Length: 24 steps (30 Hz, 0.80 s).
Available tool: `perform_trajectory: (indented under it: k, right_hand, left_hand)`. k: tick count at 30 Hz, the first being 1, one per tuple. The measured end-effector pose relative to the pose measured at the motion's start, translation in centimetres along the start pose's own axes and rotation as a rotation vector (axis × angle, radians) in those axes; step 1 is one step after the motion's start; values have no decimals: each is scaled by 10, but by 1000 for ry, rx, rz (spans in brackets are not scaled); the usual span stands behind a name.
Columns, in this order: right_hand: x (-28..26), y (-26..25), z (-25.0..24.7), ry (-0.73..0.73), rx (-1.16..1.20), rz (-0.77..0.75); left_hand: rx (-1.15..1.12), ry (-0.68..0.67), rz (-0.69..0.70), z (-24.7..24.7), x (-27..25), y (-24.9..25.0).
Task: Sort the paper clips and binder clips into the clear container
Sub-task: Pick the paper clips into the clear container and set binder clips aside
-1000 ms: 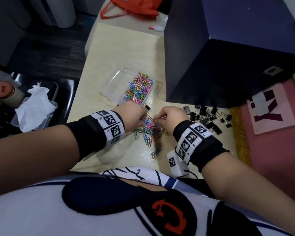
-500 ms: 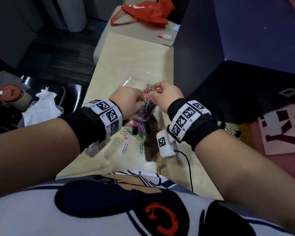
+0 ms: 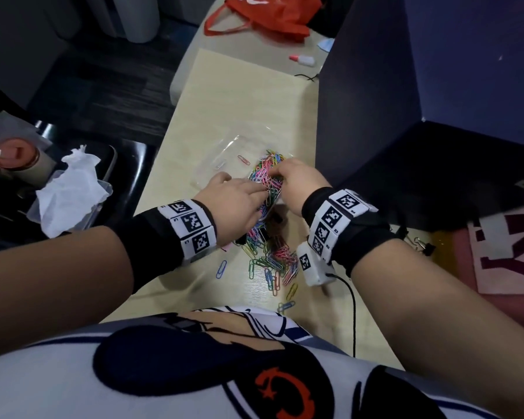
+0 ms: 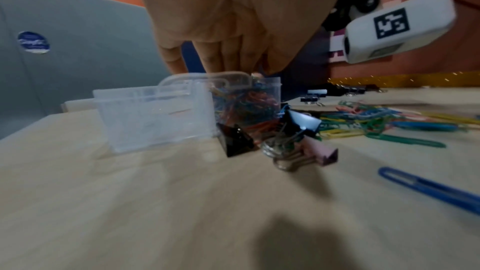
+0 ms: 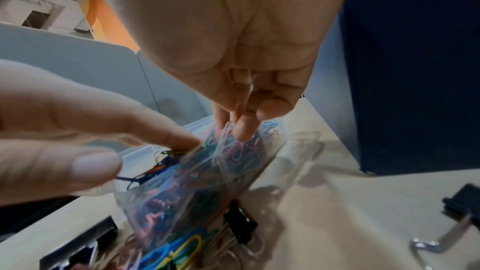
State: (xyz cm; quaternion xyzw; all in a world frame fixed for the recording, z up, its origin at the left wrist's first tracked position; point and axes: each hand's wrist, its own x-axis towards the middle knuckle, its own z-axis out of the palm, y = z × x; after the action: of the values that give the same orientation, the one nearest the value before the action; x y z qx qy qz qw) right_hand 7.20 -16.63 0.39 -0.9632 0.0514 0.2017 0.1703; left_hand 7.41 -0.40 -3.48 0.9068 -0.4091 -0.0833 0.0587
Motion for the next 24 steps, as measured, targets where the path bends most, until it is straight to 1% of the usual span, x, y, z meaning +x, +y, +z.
perform_trajectory:
  k: [4, 8, 12, 15, 16, 18, 20, 21, 23, 24]
  right_hand:
    - [2, 3, 0, 88, 23, 40]
    - [2, 1, 11, -3, -33, 5]
    - [1, 2, 13, 12, -11, -6]
    - [-5, 4, 11, 95, 17, -10]
    - [-7, 5, 11, 100, 13, -22]
    - [-10, 6, 15, 58, -5, -46]
    - [-13, 6, 17, 49, 0, -54]
    - [-14, 6, 17, 65, 12, -55]
    - [-16, 6, 18, 110, 37, -60]
    - [-17, 5, 19, 124, 39, -68]
  left_hand:
    - [36, 77, -16, -5, -2, -10]
    - [100, 81, 21, 0, -5, -13]
    - [103, 86, -14, -5, -2, -11]
    - [141, 80, -99, -9, -1, -15]
    - [146, 66, -135, -10, -1, -17]
    - [143, 39, -174, -13, -2, -20]
    - [100, 54, -176, -17, 2, -21]
    - [50, 64, -199, -20, 5, -22]
    - [-17, 58, -284, -24, 12, -29]
    - [-9, 35, -321, -25, 16, -34]
